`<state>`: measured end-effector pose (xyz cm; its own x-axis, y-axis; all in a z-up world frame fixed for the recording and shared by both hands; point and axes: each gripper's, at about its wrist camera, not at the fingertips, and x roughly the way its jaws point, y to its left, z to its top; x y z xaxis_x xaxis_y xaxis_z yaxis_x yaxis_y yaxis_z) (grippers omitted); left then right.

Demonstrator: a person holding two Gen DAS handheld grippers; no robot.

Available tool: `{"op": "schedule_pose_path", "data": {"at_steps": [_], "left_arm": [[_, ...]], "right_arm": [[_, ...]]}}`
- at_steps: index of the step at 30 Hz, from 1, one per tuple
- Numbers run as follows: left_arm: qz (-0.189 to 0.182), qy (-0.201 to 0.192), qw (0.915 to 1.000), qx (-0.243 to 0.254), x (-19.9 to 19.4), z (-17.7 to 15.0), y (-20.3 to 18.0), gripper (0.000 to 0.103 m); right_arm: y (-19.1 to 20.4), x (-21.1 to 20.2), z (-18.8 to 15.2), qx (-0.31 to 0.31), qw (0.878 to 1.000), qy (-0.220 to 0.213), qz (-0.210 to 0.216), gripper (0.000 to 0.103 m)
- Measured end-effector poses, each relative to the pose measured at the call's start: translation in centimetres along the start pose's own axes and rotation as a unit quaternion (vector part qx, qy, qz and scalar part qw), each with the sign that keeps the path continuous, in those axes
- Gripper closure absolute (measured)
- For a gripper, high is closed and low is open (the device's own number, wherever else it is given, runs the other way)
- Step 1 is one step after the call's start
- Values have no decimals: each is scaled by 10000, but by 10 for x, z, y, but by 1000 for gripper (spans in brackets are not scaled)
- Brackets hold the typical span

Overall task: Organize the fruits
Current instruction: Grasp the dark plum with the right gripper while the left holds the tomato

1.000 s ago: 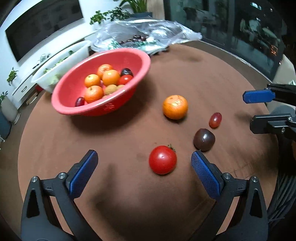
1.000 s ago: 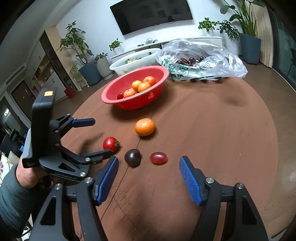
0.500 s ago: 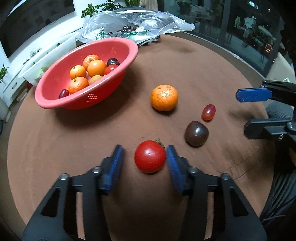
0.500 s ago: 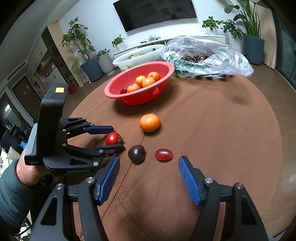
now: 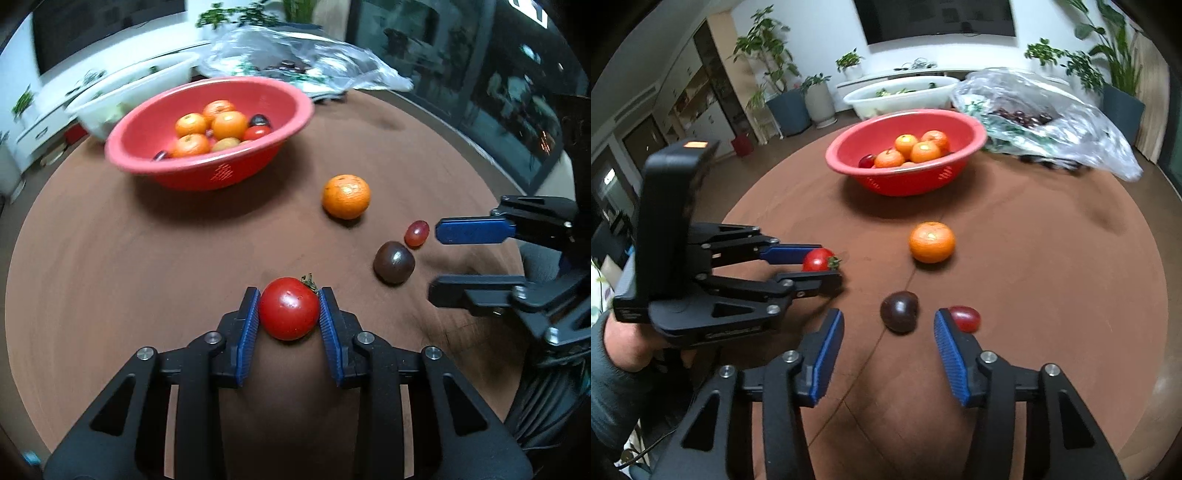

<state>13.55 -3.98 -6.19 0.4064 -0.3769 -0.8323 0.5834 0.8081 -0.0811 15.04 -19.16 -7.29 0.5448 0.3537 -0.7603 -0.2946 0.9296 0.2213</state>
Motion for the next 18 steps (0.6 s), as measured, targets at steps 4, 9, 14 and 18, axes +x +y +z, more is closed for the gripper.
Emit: {"op": "schedule_pose_path", "data": {"at_steps": [4, 9, 14, 18], "left_arm": [[7, -120, 9991, -404, -13, -17, 10, 73], [-36, -265, 9967, -760, -26, -37, 18, 73], [-58, -311, 9961, -822, -29, -39, 18, 73], [-69, -353, 9959, -833, -30, -40, 16, 73]], "right_arm": [[9, 15, 6, -210, 9995, 199, -147, 53], [12, 35, 8, -375, 9971, 523, -416, 56], [12, 42, 8, -525, 9944, 604, -688, 62], [14, 44, 7, -675, 9922, 631, -834, 65]]}}
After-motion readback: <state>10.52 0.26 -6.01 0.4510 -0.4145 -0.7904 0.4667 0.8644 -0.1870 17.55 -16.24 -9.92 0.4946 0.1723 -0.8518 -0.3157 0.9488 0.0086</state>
